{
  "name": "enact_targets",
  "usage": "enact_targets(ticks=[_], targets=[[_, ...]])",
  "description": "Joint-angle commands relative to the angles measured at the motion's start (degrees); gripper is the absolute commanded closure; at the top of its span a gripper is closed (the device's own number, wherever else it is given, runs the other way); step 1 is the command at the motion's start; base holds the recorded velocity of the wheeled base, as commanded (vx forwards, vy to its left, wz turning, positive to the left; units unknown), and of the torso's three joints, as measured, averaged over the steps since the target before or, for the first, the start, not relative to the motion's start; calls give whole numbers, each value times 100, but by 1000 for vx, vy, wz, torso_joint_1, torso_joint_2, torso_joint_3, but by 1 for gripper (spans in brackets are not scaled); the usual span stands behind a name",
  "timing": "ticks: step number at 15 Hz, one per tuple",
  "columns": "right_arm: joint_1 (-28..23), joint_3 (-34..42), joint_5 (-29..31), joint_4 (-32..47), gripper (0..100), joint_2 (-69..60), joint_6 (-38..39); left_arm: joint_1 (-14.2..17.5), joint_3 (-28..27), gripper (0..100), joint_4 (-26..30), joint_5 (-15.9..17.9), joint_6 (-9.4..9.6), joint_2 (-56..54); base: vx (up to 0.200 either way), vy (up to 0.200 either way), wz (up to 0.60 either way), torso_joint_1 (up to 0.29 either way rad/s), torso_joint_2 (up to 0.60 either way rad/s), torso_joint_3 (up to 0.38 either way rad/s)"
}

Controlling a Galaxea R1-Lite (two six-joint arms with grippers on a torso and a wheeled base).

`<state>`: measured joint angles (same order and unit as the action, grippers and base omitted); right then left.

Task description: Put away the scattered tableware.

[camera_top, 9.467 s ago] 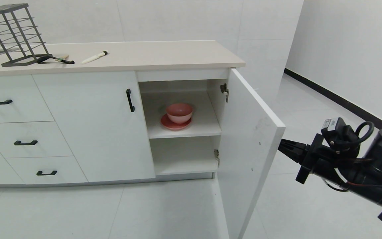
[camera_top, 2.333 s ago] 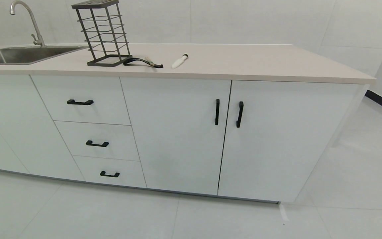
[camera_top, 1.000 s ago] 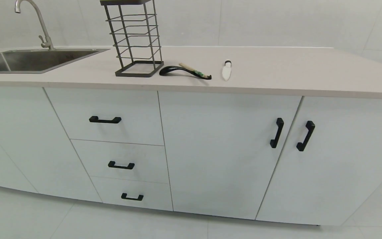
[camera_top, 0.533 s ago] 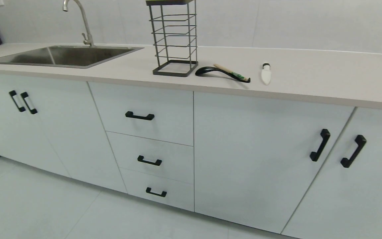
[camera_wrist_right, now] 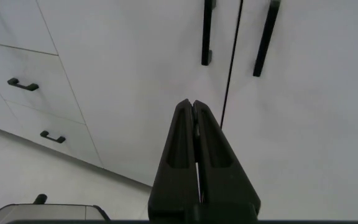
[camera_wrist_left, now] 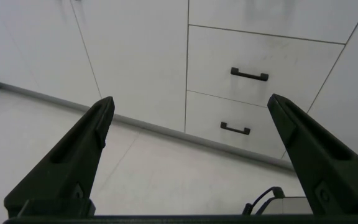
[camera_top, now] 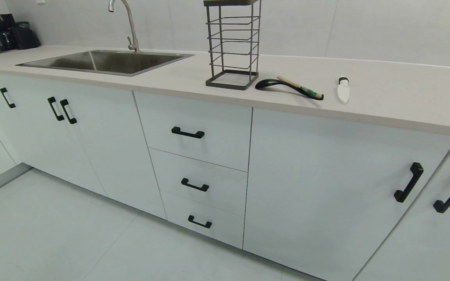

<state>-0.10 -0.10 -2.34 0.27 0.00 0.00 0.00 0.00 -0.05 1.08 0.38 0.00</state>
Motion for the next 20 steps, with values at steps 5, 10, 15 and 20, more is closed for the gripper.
enact_targets(ticks=[5,10,15,20], targets=[[1,1,-3,0,100,9,0,0,0,0,-4,6,-3,0,160,160,0,-1,-2,1],[1,1,-3,0,100,9,0,0,0,0,5,6,-3,0,120,0,0,-4,0,5],[1,1,-3,0,100,9,0,0,0,0,-4,23,15,0,0,0,0,0,0,0],[1,1,-3,0,100,9,0,0,0,0,-13,129,50,0,0,0,0,0,0,0]])
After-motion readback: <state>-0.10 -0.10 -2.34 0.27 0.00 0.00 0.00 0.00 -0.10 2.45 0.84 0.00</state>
